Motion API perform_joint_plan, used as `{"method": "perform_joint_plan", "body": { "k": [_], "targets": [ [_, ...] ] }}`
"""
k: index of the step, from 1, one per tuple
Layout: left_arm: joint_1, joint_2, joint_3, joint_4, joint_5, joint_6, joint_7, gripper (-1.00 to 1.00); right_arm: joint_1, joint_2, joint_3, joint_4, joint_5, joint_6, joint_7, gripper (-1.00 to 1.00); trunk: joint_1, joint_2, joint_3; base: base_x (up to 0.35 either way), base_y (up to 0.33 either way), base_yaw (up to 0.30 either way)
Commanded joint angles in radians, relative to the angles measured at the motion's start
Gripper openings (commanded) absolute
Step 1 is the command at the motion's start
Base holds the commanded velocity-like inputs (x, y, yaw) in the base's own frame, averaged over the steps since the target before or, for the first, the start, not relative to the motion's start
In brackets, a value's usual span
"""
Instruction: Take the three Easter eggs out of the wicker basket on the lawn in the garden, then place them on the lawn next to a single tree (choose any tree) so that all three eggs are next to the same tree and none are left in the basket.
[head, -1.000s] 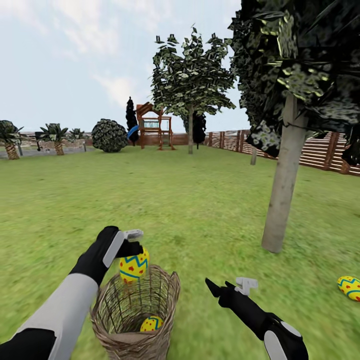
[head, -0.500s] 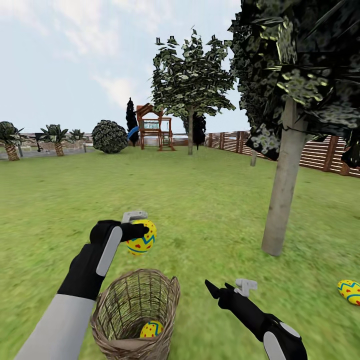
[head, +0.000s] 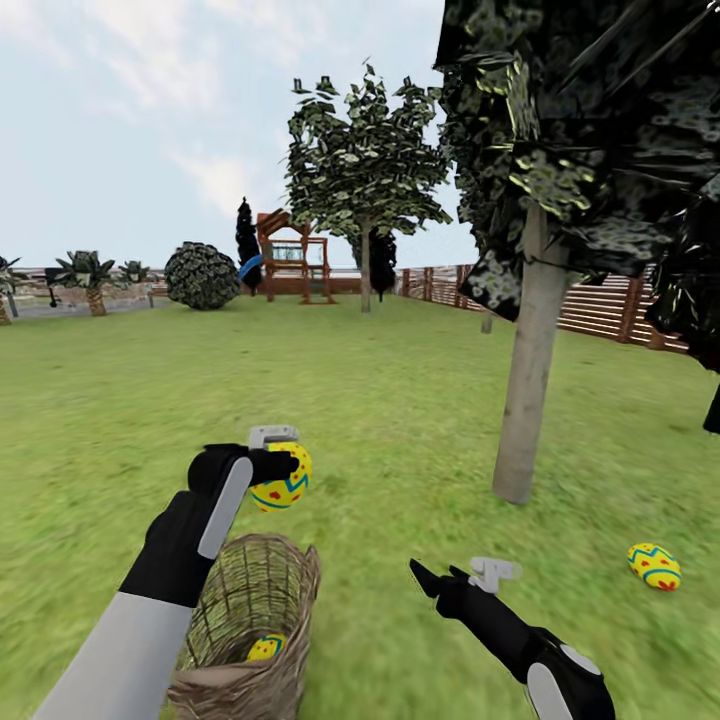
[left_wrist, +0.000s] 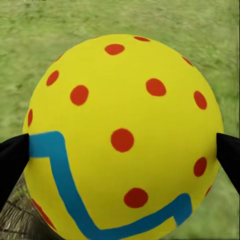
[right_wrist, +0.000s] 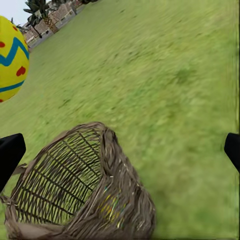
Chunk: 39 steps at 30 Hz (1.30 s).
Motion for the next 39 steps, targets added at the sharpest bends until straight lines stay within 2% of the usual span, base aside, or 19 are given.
{"method": "perform_joint_plan", "body": {
  "k": [1,13,22,27,29,33,39],
  "targets": [
    [-0.001,0.000,-0.001,0.000,0.010,0.003,0.011,-1.00,-0.001,0.001,-0.001,0.000,-0.006,0.005,0.001,1.00,0.000,-0.001,0.000,-0.044,-0.270,-0.209],
    [-0.001,0.000,-0.004,0.013,0.010,0.003,0.014,-1.00,-0.001,-0.001,-0.001,0.000,-0.008,0.005,0.003,1.00,0.000,-0.001,0.014,-0.006,-0.277,-0.214],
    [-0.001,0.000,-0.004,0.103,0.009,0.003,0.017,-1.00,-0.003,-0.001,0.000,0.000,-0.006,0.017,0.002,1.00,0.000,-0.001,0.019,0.000,-0.278,-0.104],
    [-0.002,-0.001,-0.003,0.231,0.016,0.003,0.015,-1.00,-0.003,0.000,-0.001,0.000,-0.007,0.021,0.003,1.00,0.000,-0.001,0.019,0.001,-0.278,-0.003],
    [-0.003,-0.003,-0.003,0.257,0.018,0.003,0.014,-1.00,-0.003,0.000,-0.002,0.000,-0.007,0.021,0.003,1.00,0.000,-0.001,0.019,0.036,-0.278,-0.017],
    [-0.004,-0.006,-0.003,0.285,0.013,-0.016,0.014,-1.00,-0.003,0.000,-0.002,0.000,-0.007,0.021,0.003,1.00,0.000,-0.001,0.023,0.108,-0.278,-0.150],
    [-0.011,-0.022,-0.004,0.373,0.012,-0.044,0.014,-1.00,-0.003,0.000,-0.002,0.000,-0.006,0.021,0.003,1.00,0.000,-0.001,0.031,0.185,-0.269,-0.208]
  ]
}}
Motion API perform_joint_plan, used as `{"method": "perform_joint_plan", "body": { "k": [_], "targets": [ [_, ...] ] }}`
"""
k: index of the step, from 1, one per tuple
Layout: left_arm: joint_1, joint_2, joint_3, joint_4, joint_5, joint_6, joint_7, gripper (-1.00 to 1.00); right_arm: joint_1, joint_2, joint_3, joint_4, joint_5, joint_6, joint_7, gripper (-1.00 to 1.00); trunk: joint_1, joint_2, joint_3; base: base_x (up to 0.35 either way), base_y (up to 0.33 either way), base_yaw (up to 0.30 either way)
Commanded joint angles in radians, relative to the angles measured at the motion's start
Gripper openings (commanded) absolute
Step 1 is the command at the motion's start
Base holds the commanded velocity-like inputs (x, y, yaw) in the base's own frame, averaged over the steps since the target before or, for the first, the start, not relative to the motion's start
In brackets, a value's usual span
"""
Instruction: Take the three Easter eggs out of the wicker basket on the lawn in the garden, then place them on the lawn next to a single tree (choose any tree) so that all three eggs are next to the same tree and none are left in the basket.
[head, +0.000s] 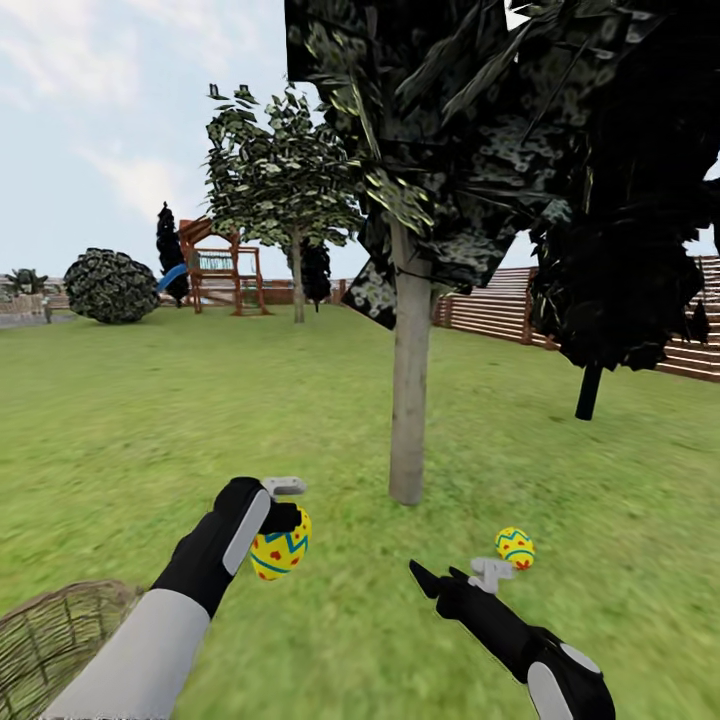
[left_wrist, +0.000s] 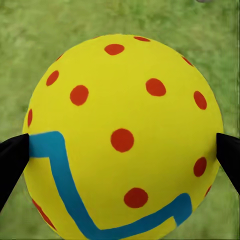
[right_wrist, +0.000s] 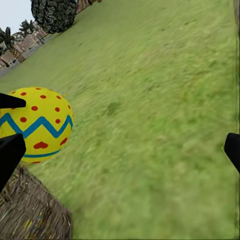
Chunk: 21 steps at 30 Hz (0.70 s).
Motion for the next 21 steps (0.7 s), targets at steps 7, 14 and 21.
{"method": "perform_joint_plan", "body": {
  "k": [7,14,21],
  "targets": [
    [-0.004,-0.003,-0.001,0.026,0.009,-0.012,0.010,-1.00,-0.001,0.001,-0.001,0.000,-0.005,0.005,0.001,1.00,0.000,-0.001,0.008,0.216,-0.251,-0.214],
    [-0.005,-0.004,-0.001,0.040,0.009,-0.014,0.009,-1.00,-0.001,0.000,-0.001,0.000,-0.005,0.005,0.001,1.00,0.000,-0.001,0.015,0.221,-0.248,-0.188],
    [-0.005,-0.006,-0.001,0.063,0.009,-0.026,0.009,-1.00,-0.001,0.001,-0.001,0.000,-0.005,0.006,0.001,1.00,0.000,-0.001,0.018,0.222,-0.248,-0.107]
  ]
}}
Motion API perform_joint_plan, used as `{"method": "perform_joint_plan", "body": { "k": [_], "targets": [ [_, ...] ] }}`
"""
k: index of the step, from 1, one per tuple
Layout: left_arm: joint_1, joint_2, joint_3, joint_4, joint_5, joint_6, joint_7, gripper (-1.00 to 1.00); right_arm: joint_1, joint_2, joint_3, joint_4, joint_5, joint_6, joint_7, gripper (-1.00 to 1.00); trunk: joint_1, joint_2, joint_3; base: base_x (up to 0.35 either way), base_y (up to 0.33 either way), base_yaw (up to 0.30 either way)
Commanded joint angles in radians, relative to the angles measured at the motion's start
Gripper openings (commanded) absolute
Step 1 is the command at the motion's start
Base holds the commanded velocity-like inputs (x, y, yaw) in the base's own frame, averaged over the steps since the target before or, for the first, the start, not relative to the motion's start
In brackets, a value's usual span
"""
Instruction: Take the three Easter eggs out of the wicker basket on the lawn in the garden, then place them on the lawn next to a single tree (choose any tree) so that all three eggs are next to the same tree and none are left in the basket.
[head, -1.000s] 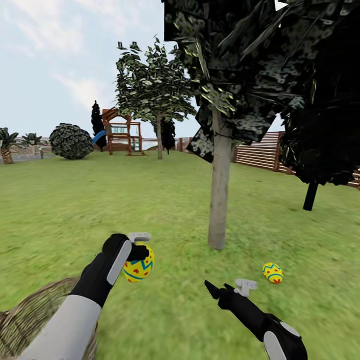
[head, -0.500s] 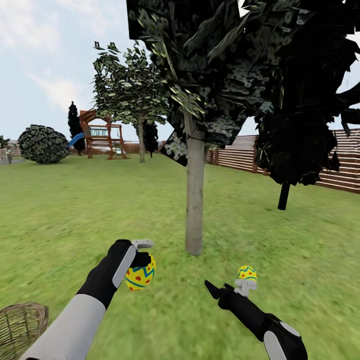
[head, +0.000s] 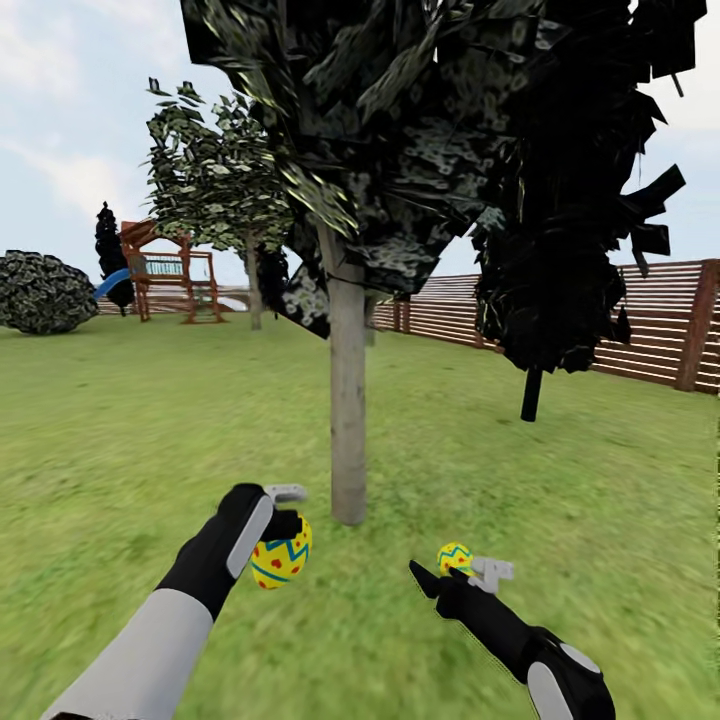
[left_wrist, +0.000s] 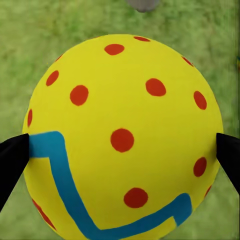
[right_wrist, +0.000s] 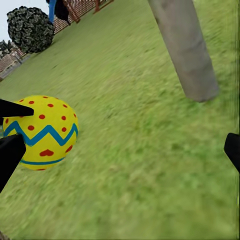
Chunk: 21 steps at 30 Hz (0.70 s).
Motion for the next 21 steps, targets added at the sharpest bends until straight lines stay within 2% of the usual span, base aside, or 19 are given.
{"method": "perform_joint_plan", "body": {
  "k": [1,7,21],
  "targets": [
    [-0.002,0.000,-0.001,0.010,0.011,-0.002,0.010,-1.00,0.000,0.001,-0.001,0.000,-0.005,0.006,0.001,1.00,0.000,-0.001,-0.001,0.225,-0.245,-0.102],
    [-0.006,-0.005,-0.001,0.049,0.011,-0.018,0.010,-1.00,0.000,0.001,0.000,0.000,-0.007,0.005,0.001,1.00,0.000,-0.001,0.003,0.228,-0.242,-0.125],
    [-0.007,-0.008,-0.001,0.054,0.010,-0.030,0.012,-1.00,-0.001,0.001,0.001,-0.001,-0.007,0.005,0.001,1.00,0.000,-0.001,0.018,0.228,-0.240,-0.102]
  ]
}}
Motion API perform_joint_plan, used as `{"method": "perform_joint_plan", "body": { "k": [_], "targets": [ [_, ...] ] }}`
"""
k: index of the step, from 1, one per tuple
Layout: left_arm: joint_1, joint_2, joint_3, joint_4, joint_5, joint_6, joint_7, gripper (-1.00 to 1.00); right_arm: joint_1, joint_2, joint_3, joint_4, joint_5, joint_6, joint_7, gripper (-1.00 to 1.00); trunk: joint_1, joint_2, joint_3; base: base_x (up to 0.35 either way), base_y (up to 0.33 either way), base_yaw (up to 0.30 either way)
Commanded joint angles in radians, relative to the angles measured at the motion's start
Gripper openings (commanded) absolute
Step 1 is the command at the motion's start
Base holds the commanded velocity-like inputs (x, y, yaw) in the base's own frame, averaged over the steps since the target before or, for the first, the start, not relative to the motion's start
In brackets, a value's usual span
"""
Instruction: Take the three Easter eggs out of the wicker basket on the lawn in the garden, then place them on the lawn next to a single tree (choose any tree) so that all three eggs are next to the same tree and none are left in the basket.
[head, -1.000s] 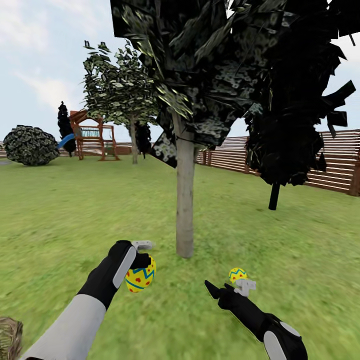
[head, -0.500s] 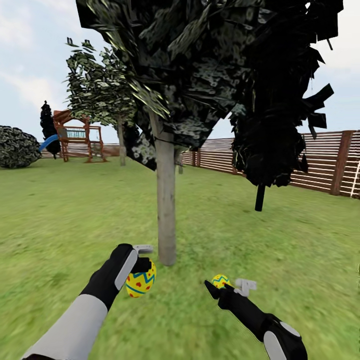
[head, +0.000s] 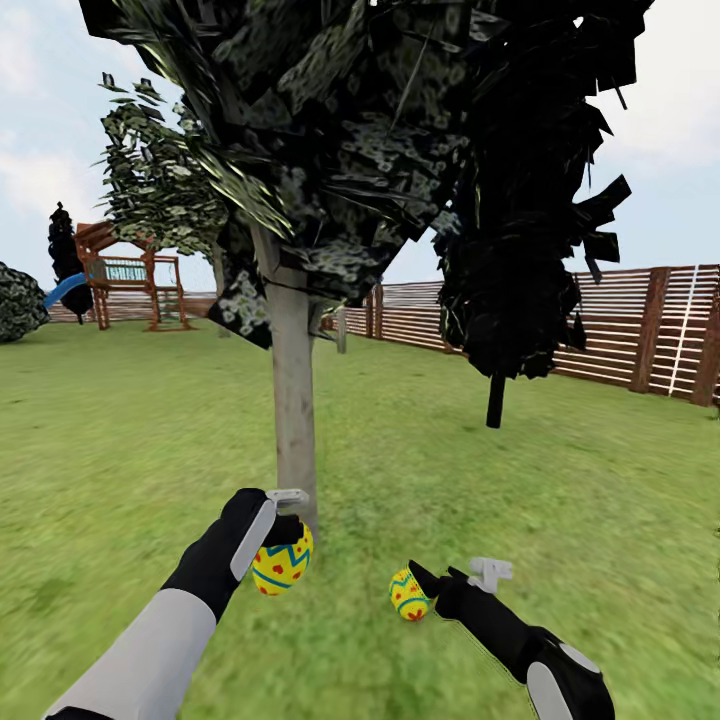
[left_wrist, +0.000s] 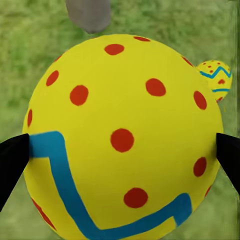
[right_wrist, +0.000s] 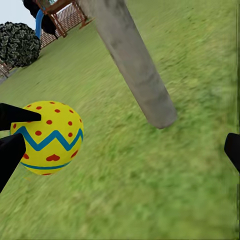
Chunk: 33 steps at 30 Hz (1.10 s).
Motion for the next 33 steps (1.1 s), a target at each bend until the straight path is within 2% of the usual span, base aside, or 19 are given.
{"method": "perform_joint_plan", "body": {
  "k": [1,14,21,33],
  "targets": [
    [-0.001,0.000,-0.002,-0.001,0.010,0.003,0.010,-1.00,-0.001,0.001,-0.001,0.000,-0.005,0.005,0.001,1.00,0.000,-0.001,0.000,0.227,-0.244,-0.085],
    [-0.001,-0.001,-0.002,-0.001,0.010,0.002,0.010,-1.00,-0.001,0.002,0.001,0.000,-0.004,0.007,-0.001,1.00,0.000,-0.001,0.020,0.214,-0.252,-0.073],
    [-0.001,-0.001,-0.002,-0.001,0.011,0.002,0.012,-1.00,0.000,0.002,0.009,-0.001,0.004,0.007,-0.002,1.00,0.000,-0.001,0.023,0.061,-0.304,-0.004],
    [-0.001,-0.001,-0.002,-0.001,0.011,0.002,0.010,-1.00,0.000,0.002,0.010,-0.001,0.007,0.007,-0.002,1.00,0.000,-0.001,0.038,0.193,-0.258,0.168]
  ]
}}
